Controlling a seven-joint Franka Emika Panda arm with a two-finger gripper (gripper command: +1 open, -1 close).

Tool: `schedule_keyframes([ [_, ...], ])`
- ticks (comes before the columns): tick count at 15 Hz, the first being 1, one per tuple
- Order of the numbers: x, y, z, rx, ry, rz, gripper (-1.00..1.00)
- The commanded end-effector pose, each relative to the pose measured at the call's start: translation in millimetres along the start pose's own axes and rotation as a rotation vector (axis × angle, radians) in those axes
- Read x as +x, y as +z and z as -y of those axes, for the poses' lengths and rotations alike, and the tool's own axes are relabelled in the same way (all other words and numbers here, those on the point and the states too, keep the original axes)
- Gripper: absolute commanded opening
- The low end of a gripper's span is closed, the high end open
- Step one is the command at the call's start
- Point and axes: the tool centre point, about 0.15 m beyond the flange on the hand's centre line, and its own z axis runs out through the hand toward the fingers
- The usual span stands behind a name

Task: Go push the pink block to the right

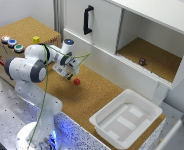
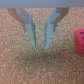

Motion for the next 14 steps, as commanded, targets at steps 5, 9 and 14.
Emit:
schedule_keyframes([
  [5,39.2,31.2,-64.7,0.031,0.059,0.036,-1.0],
  [9,33.4,19.0,-109.4,0.004,0.116,0.027,-1.0],
  [14,30.9,14.2,-153.4,-0.036,0.151,0.042,-1.0],
])
